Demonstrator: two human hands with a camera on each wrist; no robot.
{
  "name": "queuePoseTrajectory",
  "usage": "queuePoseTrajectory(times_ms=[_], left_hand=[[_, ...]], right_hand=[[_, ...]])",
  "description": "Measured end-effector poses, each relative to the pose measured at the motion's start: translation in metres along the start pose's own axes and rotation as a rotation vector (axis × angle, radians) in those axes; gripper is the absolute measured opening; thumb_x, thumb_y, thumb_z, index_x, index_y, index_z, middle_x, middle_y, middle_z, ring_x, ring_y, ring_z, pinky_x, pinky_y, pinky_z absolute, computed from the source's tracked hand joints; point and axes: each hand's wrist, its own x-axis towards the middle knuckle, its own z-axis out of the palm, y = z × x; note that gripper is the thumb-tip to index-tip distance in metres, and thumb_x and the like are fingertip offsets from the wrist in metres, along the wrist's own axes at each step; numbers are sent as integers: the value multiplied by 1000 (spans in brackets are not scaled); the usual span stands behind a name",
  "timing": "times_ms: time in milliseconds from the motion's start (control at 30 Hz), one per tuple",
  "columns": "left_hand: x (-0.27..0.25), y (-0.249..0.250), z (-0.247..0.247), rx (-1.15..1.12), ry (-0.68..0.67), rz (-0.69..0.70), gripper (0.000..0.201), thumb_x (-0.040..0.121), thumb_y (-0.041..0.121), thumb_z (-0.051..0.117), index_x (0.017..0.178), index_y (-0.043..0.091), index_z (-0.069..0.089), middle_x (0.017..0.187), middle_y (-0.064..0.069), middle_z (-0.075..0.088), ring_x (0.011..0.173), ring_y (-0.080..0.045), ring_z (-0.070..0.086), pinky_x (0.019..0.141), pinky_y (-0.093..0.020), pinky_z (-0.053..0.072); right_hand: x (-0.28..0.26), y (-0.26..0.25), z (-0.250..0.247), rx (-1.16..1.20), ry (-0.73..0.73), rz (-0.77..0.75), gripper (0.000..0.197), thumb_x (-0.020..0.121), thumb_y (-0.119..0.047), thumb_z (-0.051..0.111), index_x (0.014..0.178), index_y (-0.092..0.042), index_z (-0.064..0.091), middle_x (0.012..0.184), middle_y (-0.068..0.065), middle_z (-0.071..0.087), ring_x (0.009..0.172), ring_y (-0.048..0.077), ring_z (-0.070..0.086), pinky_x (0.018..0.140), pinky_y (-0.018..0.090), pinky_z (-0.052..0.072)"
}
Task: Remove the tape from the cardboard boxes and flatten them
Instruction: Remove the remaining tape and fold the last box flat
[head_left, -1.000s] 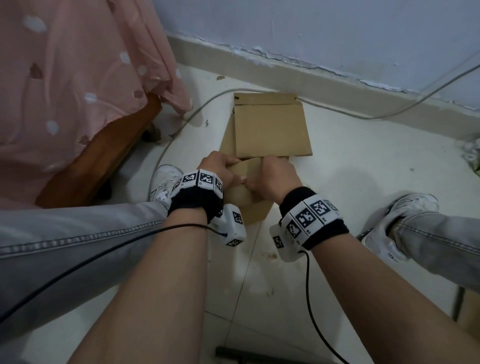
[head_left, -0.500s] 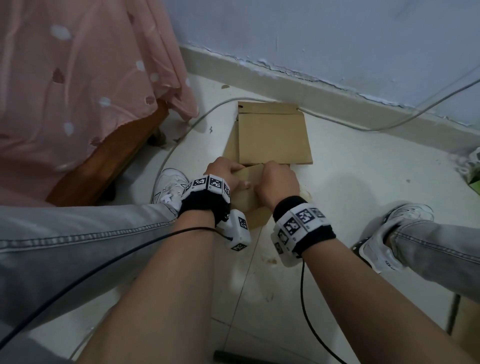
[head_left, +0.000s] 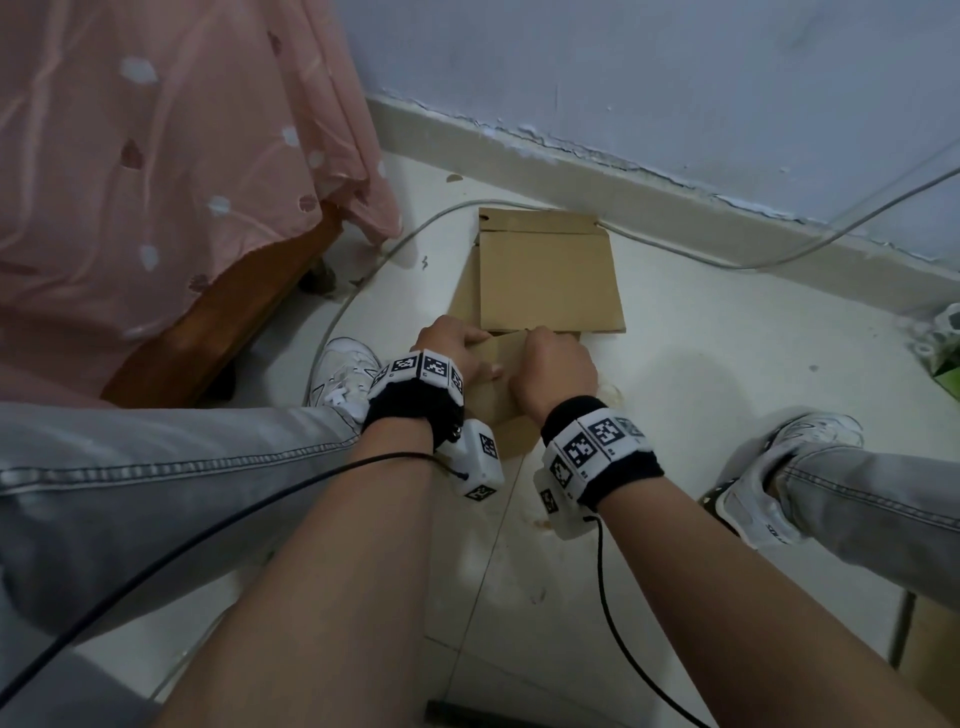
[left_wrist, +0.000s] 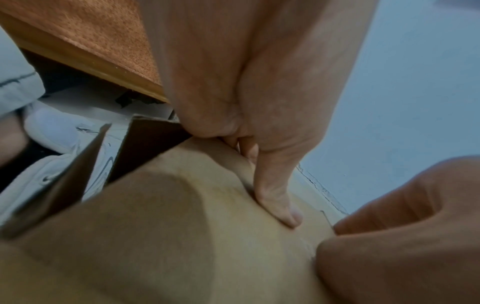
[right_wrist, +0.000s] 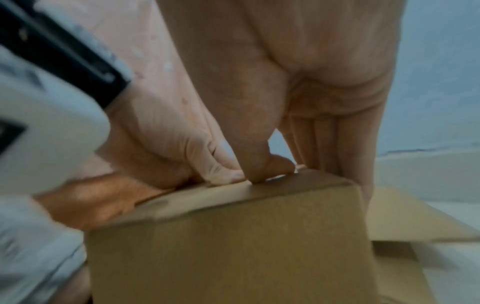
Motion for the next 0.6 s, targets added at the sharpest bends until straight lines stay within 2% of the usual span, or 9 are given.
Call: queuePoseTrajectory(times_ms=[67,133,200,333,500,600], left_hand=[[0,0,0,-1,-5,2,60,73,35,85,129,28,65,132,2,63,120,-20,59,106,-36,45],[-1,0,-1,-5,4,4,58,73,35,84,128,29,65,132,2,63,120,-21,59,106,-36,46],[-1,0,0,-3,17,6,55,74,34,83,126,30,66,131,3,63,119,-21,59,105,-36,46],[-1,-1,1,-7,28,9,58,73,35,84,127,30,66,131,3,63,119,-20,59,105,-35,46],[0,-1,1,2,20,12,58,73,34,84,128,29,65,132,2,63,120,-20,59,106,-34,46],[-2,-1,0,-11,17,14,58,74,33,84,129,27,65,131,1,63,119,-21,59,106,-35,46]], right_hand=[[0,4,0,4,-5,-12,13,92,-17,56,99,-6,56,105,17,64,97,35,61,71,32,41],[2,8,-2,92,-58,0,26,90,-33,62,94,-8,56,99,13,65,92,31,62,69,30,43],[4,9,-4,164,-94,12,40,85,-45,66,98,-7,60,94,8,64,88,28,62,69,30,48],[1,6,-2,138,-61,17,34,83,-42,68,85,-12,52,78,1,55,79,25,60,65,30,47],[1,1,-3,115,-56,53,37,83,-41,71,85,-13,46,82,4,52,79,25,55,67,30,46],[-1,-3,-1,87,-23,46,27,86,-34,68,85,-14,50,90,8,61,82,26,58,66,30,46]])
